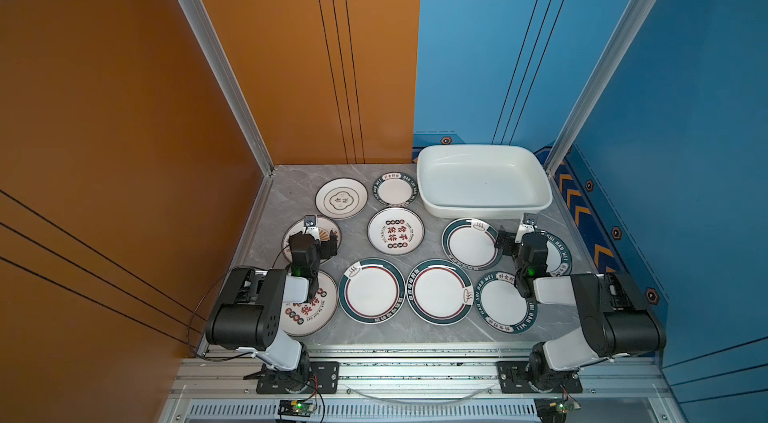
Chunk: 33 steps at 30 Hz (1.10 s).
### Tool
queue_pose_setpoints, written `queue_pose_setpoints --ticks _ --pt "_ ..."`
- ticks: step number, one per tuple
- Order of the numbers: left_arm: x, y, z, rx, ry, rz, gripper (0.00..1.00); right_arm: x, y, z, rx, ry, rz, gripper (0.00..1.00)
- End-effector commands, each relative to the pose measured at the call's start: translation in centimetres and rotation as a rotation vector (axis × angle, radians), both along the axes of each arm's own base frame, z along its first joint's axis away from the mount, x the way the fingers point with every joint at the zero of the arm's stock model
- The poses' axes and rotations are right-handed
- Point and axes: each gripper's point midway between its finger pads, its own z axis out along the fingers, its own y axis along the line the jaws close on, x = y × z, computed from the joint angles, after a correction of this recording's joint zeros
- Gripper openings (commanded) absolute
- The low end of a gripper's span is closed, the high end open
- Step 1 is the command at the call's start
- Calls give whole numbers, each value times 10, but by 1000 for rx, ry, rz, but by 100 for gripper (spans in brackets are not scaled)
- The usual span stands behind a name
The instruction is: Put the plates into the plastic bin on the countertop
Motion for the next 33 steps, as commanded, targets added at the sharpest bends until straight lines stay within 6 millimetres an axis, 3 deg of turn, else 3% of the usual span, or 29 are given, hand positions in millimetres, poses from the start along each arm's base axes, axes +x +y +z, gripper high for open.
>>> queue_pose_setpoints --ticks 1,25,28,31,33 --pt "5 1 7 12 -14 7 98 2 -2 -2 17 9 -3 100" --pt "5 2 6 -11 -13 -6 98 2 -2 -1 8 7 -14 100" --pt "4 5 15 17 -20 35 98 -2 -8 15 -33 -7 -91 100" --pt "-4 8 39 59 -19 94 98 -6 -10 44 -90 31 -163 100" --pt "-12 9 56 50 -7 142 98 -11 -10 65 -18 -16 -173 100"
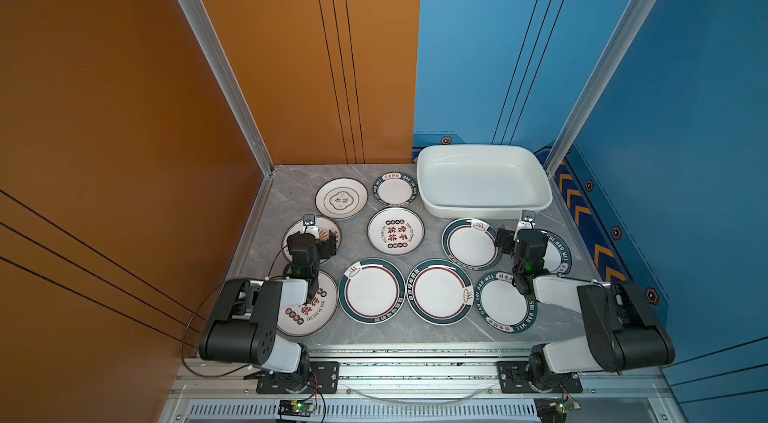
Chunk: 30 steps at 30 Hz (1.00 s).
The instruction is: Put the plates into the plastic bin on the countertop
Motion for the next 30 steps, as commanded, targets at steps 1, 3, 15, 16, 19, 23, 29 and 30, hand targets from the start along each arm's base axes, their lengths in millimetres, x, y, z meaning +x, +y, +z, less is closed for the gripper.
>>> queue_pose_setpoints --ticks 1,3,15,16,19,23,29,30 --pt "-7 12 38 -27 -13 142 98 -9 -13 41 95 -68 -88 100" --pt "-13 10 50 -129 -17 175 98 -14 -17 51 236 -101 -113 100" --pt "-41 -89 85 -543 14 -217 98 -52 36 43 514 97 108 100" --pt "-41 -96 86 -583 28 -243 98 -56 44 41 514 103 133 100" --pt "-38 -106 73 -654 109 -235 98 -66 57 36 513 110 157 100" --pt "-29 -117 56 -691 203 -246 98 -72 65 30 525 122 166 99" --pt "-9 -130 32 -767 296 -224 88 -68 68 22 507 168 162 99" --pt "-5 -132 28 -775 309 -219 85 -67 69 22 507 173 163 99"
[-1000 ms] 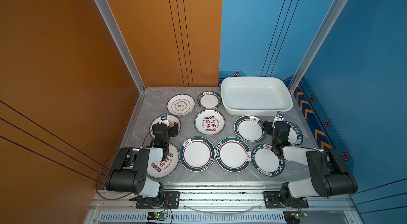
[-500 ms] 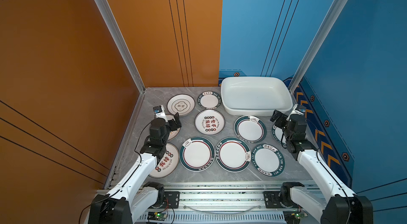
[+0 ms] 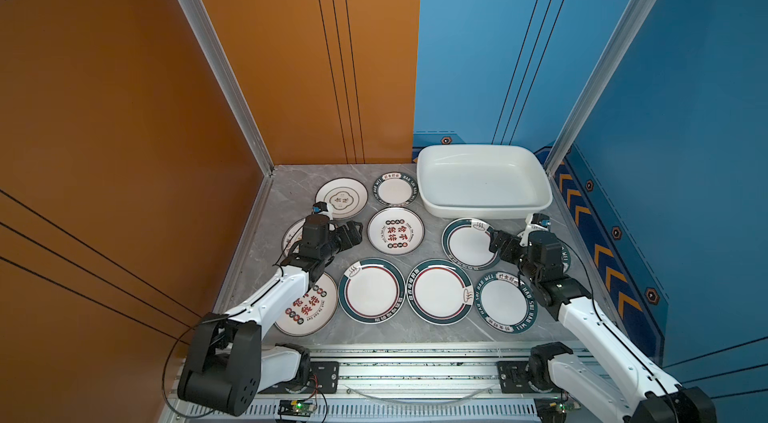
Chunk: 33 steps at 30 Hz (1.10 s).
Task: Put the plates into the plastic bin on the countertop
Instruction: 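Grasp the red-lettered white plate edge with the left gripper while the right gripper approaches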
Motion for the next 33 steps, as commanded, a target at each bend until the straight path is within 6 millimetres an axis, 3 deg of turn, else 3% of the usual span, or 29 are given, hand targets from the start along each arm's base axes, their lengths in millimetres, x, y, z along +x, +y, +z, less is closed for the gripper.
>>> queue_pose_setpoints --ticks 1,11,19,33 --pt "11 -13 1 -68 34 -23 81 0 2 -6 1 46 -1 99" --pt "39 -39 -46 -104 220 -113 57 12 7 -15 9 75 3 99" --pt "41 -47 -78 -124 297 -124 54 18 10 -25 4 112 8 99" --pt "44 -54 -104 -161 323 -139 42 33 23 -36 31 149 23 99"
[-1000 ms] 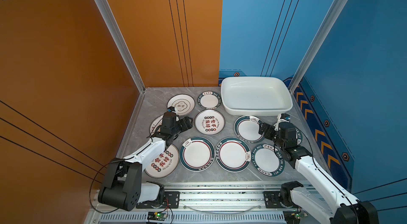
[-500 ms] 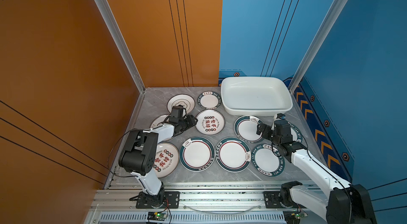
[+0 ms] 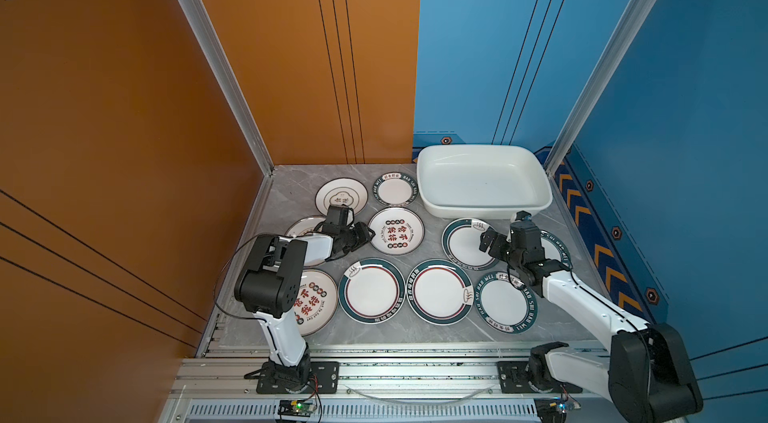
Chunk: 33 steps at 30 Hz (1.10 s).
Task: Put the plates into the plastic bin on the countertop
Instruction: 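Grasp the red-lettered white plate edge with the left gripper while the right gripper approaches, then lift the plate upright with the left gripper while the right gripper grasps its rim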
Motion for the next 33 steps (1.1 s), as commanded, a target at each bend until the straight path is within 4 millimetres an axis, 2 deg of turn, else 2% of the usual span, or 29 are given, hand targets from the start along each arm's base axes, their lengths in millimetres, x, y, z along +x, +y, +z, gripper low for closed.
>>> queue_pose_setpoints --ticks 1,7,12,20,26,33 --pt "0 -8 -6 -28 10 -20 40 11 10 13 36 -34 11 98" --pt "0 -9 -10 -33 13 -24 31 12 15 12 36 -30 18 98" --pt "0 -10 -13 -43 15 -27 19 11 16 11 33 -26 23 99" --pt "1 -12 -13 -59 10 -26 11 8 17 10 29 -22 26 98" --pt "0 -16 -8 -88 6 -35 0 6 18 10 23 -18 29 99" --pt "-2 -17 5 -138 -12 -37 0 5 23 13 24 -29 45 99"
